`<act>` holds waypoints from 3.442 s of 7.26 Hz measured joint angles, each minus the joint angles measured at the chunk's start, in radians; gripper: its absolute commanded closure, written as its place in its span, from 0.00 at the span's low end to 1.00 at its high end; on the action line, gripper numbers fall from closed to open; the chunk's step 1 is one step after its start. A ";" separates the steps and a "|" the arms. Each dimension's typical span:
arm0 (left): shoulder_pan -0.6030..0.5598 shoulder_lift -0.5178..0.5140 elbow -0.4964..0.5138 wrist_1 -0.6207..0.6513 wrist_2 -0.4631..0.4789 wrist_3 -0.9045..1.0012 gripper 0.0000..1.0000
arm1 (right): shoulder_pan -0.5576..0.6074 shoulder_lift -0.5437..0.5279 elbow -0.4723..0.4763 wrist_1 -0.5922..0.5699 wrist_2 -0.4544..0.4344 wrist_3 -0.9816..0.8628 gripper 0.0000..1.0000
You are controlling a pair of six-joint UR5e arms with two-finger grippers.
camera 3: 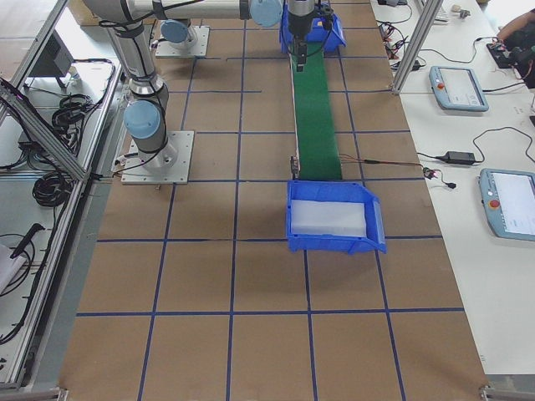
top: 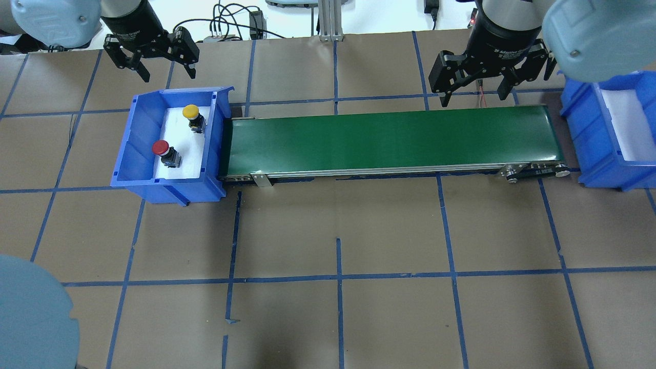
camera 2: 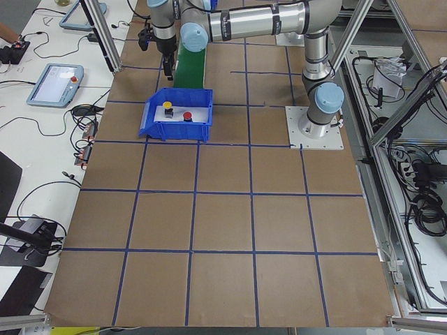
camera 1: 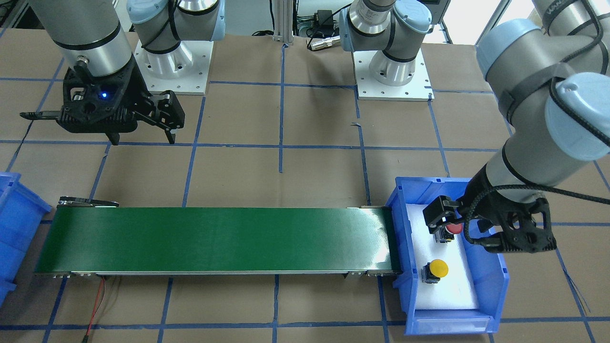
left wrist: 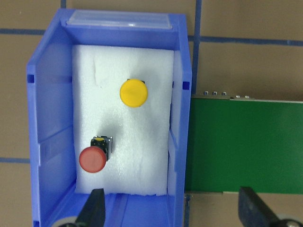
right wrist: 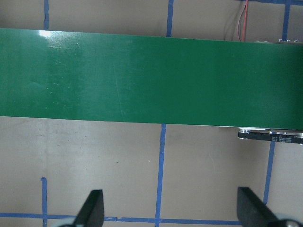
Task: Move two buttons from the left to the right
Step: 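Lower the left gripper into the blue bin onto the yellow button, then grasp the yellow button with the left gripper and lift it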
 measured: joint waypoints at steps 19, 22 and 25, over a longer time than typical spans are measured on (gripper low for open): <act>0.076 -0.161 -0.082 0.160 -0.070 0.066 0.77 | -0.001 -0.001 0.000 0.000 0.000 0.000 0.00; 0.044 -0.039 -0.067 0.077 -0.045 0.065 0.77 | -0.007 0.000 0.000 -0.001 0.000 0.000 0.00; -0.101 0.032 -0.086 0.035 0.006 0.001 0.77 | -0.010 -0.001 -0.006 -0.005 0.013 0.009 0.00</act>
